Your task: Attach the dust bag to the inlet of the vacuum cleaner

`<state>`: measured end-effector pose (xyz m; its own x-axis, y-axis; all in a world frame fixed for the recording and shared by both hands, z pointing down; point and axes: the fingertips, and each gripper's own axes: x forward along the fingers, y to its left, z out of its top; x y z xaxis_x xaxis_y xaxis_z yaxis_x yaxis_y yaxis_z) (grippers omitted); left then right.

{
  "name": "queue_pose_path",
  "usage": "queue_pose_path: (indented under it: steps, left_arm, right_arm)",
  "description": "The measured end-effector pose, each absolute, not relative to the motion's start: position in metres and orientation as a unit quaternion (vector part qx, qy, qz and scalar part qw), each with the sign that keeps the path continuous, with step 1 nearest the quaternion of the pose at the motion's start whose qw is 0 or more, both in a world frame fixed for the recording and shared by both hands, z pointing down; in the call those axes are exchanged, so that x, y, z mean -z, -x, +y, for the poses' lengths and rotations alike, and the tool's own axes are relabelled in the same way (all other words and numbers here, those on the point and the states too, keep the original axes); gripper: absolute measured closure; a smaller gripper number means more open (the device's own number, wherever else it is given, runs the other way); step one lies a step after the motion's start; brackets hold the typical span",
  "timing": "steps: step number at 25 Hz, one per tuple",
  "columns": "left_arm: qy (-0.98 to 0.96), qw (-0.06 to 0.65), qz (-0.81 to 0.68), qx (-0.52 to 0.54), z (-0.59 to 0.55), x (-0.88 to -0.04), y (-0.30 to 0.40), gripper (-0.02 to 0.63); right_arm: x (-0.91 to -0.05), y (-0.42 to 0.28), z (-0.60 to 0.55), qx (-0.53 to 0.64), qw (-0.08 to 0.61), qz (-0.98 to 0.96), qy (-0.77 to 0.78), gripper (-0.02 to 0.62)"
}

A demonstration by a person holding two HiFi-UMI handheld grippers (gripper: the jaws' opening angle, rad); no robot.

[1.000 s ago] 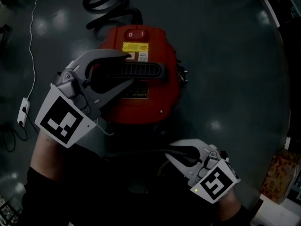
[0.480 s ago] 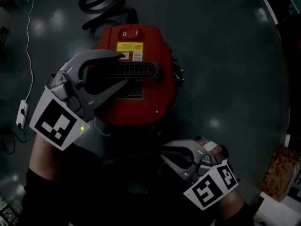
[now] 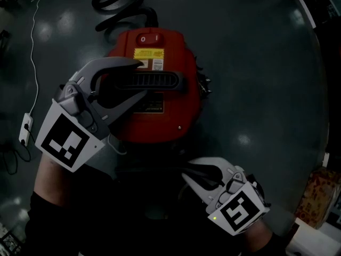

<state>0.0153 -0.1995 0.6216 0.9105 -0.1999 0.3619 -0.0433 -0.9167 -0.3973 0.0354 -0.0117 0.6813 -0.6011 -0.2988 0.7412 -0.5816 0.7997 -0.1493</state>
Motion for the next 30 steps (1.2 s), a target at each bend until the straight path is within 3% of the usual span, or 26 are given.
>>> queue_pose_path:
  steps: [5, 10, 30]
  left_arm:
    - [0.959, 0.192, 0.061, 0.201, -0.199, -0.623, -0.015, 0.461]
    - [0.96, 0.192, 0.054, 0.197, -0.198, -0.622, -0.015, 0.463]
    - [0.958, 0.188, 0.059, 0.206, -0.199, -0.625, -0.014, 0.462]
  right_arm:
    - [-0.682, -0.034, -0.012, -0.146, 0.384, -0.879, -0.241, 0.533]
    - [-0.68, -0.039, -0.017, -0.128, 0.385, -0.881, -0.241, 0.461]
    - [-0.656, -0.061, 0.004, -0.155, 0.346, -0.895, -0.235, 0.459]
